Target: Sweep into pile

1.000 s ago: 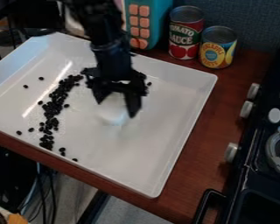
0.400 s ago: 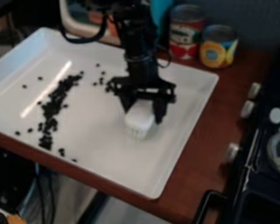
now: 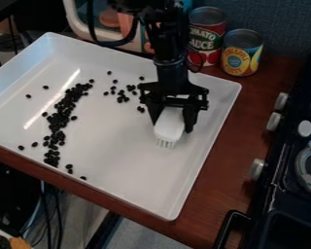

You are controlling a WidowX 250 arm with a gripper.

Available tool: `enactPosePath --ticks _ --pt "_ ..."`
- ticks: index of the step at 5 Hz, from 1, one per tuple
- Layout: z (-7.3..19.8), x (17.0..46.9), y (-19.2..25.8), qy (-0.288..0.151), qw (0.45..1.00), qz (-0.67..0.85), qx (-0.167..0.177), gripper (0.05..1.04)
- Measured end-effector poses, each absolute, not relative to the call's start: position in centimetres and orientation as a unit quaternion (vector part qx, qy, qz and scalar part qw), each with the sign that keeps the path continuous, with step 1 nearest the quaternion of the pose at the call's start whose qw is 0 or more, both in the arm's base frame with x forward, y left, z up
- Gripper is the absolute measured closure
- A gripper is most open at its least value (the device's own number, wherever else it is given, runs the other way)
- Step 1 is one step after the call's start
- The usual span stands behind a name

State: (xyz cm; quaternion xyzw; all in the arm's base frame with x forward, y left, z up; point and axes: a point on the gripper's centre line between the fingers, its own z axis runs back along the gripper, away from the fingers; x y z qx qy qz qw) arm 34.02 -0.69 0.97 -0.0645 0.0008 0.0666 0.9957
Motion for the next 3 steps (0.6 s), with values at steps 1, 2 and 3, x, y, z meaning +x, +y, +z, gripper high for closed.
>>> enactPosePath --ticks 1,2,3 --pt "0.9 35.7 -0.6 -0.010 0.995 0.078 -0.063 0.322" --pt "0.9 37.0 -0.4 -0.014 0.994 0.085 -0.063 0.322" --pt "1.0 38.1 0.8 -0.020 0.993 0.098 -0.064 0.322"
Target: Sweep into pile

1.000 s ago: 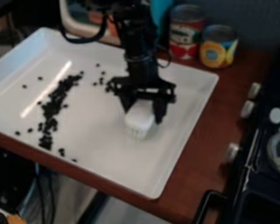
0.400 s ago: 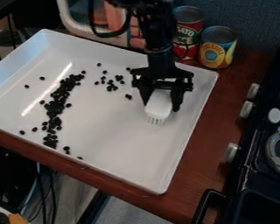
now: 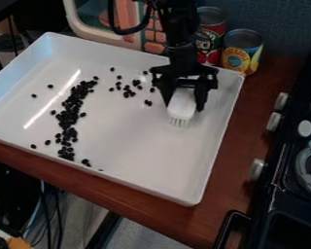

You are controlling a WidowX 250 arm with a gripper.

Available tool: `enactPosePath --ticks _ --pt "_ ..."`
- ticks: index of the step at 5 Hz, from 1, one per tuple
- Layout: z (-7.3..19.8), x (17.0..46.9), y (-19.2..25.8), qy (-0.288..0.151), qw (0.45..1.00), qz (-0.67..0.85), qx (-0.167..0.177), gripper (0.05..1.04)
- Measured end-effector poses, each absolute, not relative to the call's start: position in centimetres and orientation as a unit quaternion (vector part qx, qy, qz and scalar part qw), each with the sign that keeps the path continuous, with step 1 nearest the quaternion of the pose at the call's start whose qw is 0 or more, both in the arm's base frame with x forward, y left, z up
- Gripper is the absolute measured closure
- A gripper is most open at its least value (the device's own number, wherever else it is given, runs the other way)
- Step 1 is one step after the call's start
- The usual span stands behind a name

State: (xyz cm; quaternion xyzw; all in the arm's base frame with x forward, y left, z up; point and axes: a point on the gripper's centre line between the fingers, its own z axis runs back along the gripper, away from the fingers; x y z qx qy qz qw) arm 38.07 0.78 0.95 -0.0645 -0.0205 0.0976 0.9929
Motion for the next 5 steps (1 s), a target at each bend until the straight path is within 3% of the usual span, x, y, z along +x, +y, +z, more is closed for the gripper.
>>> enactPosePath --ticks 5 --pt "1.3 38.4 8.0 -0.032 0.982 0.169 -0.084 0.322"
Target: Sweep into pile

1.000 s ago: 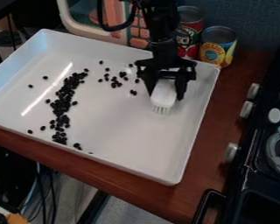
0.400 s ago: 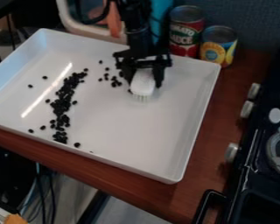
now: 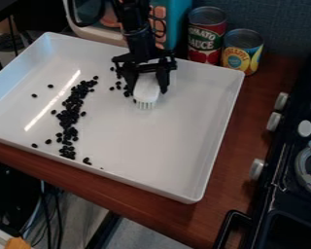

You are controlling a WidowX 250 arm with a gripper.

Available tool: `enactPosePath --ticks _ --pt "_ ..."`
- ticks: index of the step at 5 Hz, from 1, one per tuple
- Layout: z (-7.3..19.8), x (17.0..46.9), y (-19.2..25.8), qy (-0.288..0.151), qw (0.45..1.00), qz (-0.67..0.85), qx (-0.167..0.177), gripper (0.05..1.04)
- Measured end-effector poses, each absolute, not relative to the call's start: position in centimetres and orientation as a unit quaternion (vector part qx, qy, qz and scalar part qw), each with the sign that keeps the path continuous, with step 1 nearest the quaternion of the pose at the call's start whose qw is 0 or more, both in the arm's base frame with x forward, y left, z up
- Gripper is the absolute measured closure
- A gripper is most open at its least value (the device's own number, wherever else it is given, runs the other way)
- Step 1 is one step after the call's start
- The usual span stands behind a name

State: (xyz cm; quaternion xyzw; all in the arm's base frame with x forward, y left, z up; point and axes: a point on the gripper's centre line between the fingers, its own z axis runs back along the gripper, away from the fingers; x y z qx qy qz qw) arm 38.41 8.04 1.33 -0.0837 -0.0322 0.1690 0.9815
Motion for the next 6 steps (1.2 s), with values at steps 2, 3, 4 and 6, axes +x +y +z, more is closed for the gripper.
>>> enactPosePath --ticks 2,3,4,6 --pt "1.5 38.4 10.3 -0.042 0.967 0.234 -0.092 0.322" --pt "1.5 38.6 11.8 -0.047 0.946 0.307 -0.097 0.322" --pt "1.4 38.7 12.8 -0.055 0.926 0.358 -0.104 0.322" --pt "1.3 37.9 13.9 -0.076 0.867 0.478 -0.123 0.322"
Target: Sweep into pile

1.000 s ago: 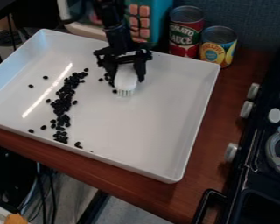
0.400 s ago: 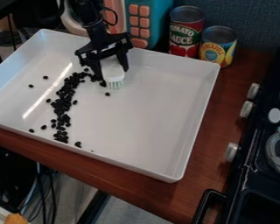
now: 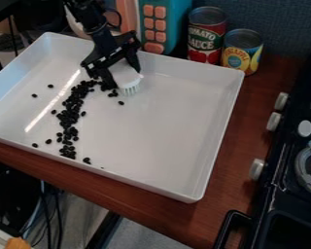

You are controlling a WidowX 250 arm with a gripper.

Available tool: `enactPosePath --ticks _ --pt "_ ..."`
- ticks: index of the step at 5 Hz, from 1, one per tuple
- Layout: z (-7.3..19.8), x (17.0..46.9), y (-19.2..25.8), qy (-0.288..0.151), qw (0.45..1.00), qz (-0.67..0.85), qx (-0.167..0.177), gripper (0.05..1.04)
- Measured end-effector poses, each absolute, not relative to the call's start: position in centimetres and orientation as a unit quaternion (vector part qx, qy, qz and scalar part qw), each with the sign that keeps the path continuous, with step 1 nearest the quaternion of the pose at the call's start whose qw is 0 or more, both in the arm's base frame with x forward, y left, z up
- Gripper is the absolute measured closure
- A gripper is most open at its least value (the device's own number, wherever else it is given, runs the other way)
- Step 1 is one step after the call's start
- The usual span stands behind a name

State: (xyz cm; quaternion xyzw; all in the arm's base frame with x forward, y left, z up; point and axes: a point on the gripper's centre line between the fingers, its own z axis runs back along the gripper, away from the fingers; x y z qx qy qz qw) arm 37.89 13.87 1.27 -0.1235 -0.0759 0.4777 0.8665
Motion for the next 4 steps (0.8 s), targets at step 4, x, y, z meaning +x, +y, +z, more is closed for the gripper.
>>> enactPosePath --ticks 4 --pt "1.1 32.9 15.1 -0.070 0.774 0.616 -0.131 0.323"
